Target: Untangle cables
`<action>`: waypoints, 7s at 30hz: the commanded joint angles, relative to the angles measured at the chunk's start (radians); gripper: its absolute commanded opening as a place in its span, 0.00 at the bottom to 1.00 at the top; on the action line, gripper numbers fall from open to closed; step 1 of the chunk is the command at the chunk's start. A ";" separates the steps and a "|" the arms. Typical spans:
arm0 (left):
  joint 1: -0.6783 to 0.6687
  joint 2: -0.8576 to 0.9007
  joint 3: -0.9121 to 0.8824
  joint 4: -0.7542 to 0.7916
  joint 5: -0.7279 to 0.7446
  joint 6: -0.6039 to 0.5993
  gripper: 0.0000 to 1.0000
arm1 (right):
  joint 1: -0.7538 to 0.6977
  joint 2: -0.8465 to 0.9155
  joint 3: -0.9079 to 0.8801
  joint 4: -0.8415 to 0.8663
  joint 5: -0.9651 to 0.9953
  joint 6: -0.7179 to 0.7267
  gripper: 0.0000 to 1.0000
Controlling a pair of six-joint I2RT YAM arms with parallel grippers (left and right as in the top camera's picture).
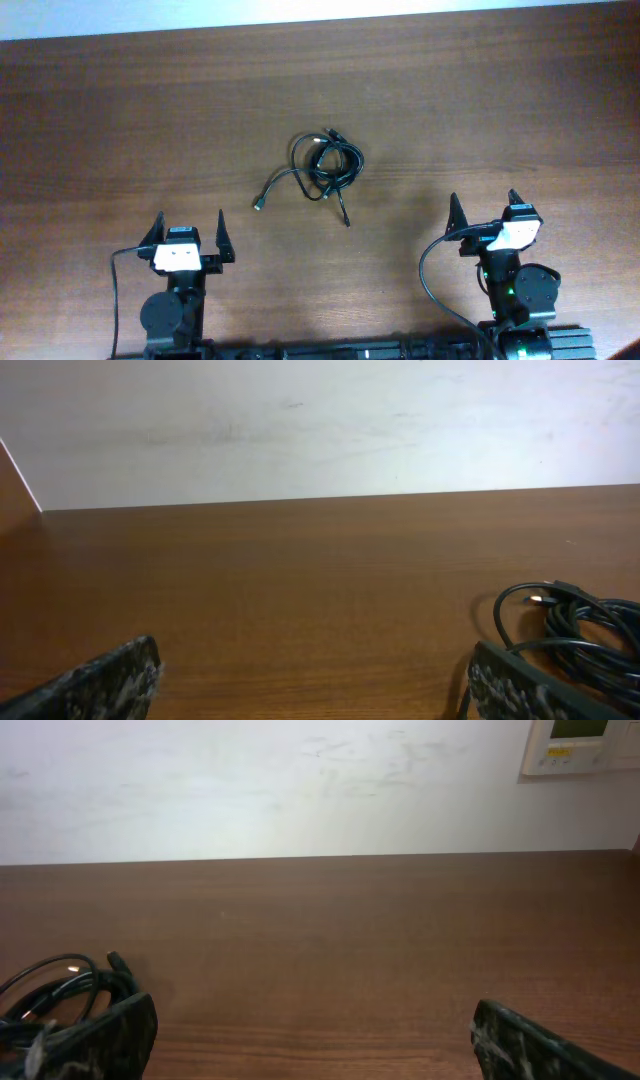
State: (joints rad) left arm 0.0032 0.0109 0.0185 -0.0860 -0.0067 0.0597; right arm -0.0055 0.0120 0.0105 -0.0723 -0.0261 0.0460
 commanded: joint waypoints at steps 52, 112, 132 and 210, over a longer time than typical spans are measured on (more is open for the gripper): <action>0.005 -0.005 -0.010 0.003 0.011 -0.010 0.99 | 0.006 1.121 0.825 -0.177 -0.754 0.382 0.99; 0.004 0.185 0.337 -0.119 0.101 -0.076 0.99 | 0.418 1.384 0.825 0.289 -0.726 0.337 0.04; -0.052 1.239 0.665 -0.114 0.613 -1.455 0.84 | 0.419 1.384 0.825 0.285 -0.735 0.338 0.04; -0.072 1.225 0.736 -0.014 0.832 0.002 0.91 | 0.424 1.433 0.825 0.552 -0.739 0.931 0.04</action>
State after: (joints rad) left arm -0.0559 1.2453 0.7387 -0.1089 0.8112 0.0490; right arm 0.4076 1.4433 0.8211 0.4664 -0.7769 0.9844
